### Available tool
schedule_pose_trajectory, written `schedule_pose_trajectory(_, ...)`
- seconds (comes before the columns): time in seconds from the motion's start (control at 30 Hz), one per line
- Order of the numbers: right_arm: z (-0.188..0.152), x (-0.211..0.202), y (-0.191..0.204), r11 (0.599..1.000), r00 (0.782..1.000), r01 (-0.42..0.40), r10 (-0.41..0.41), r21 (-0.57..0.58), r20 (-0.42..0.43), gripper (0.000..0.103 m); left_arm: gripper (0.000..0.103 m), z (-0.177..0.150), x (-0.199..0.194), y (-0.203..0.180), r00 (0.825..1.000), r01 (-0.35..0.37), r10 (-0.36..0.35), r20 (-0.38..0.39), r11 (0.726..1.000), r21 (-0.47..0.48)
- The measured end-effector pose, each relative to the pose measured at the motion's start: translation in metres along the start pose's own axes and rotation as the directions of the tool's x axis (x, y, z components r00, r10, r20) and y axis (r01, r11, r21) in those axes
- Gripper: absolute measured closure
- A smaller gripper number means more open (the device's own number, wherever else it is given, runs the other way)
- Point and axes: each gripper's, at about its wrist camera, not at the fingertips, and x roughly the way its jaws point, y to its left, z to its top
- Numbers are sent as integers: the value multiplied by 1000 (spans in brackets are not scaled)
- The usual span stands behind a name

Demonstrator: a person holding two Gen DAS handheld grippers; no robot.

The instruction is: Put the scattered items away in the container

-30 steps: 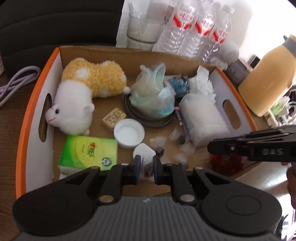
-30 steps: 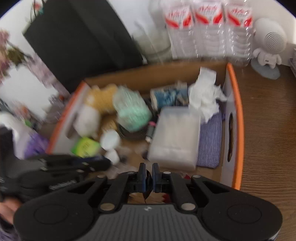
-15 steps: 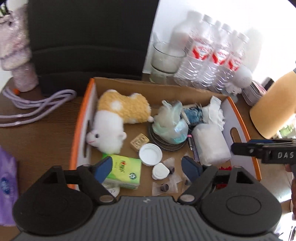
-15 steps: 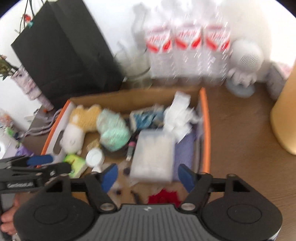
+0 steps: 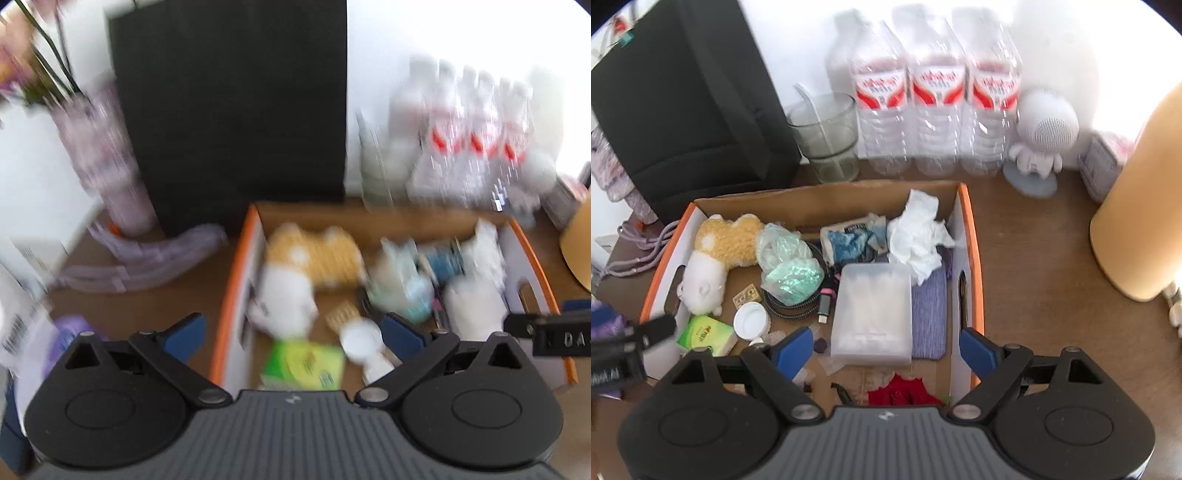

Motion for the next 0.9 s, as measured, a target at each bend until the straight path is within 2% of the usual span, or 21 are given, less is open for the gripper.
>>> schedule_pose_trajectory(0.07,-12,-11,0,1000,987,9,-10,5,159,17,0,-11,-11,3,988,-29,32,152,999,-20)
schedule_pose_trajectory(0.1,-21,-18,-1,1000,965,13,-16,14,262,17,0,-18,-15,5,975,-26,33,220,999,-36)
schedule_pose_trajectory(0.13,-31,-23,-2,1000,933,15,-22,22,360,13,0,-24,-18,7,962,-14,26,271,999,-47)
schedule_pose_trajectory(0.17,-40,-25,-2,1000,903,11,-18,19,430,10,0,-29,-20,7,952,-3,19,304,999,-52)
schedule_pose_trajectory(0.2,-45,-25,-3,1000,885,6,-8,7,465,8,0,-33,-20,6,947,8,9,321,999,-53)
schedule_pose_trajectory(0.23,-48,-23,-2,1000,880,2,1,-6,475,8,0,-36,-21,5,944,19,-2,329,999,-47)
schedule_pose_trajectory(0.37,-48,-15,2,999,884,18,5,-44,467,8,0,-39,-22,-3,939,22,-23,342,1000,8)
schedule_pose_trajectory(0.5,-49,-22,5,999,881,17,0,-32,472,8,0,-40,-32,-2,938,33,-32,346,999,5)
schedule_pose_trajectory(0.6,-60,-37,5,1000,881,5,10,-31,473,8,0,-49,-46,-2,950,-2,2,312,1000,0)
schedule_pose_trajectory(0.67,-77,-53,3,999,877,-10,28,-41,480,8,0,-64,-65,3,949,7,-10,314,1000,12)
schedule_pose_trajectory(0.73,-100,-72,3,998,876,-14,39,-57,481,7,0,-85,-91,11,938,43,-54,343,998,39)
schedule_pose_trajectory(0.8,-128,-88,5,996,887,-5,43,-84,459,7,0,-112,-116,12,927,63,-83,367,996,66)
schedule_pose_trajectory(0.9,-186,-112,4,995,894,-6,48,-95,445,7,0,-161,-153,7,919,64,-97,382,993,97)
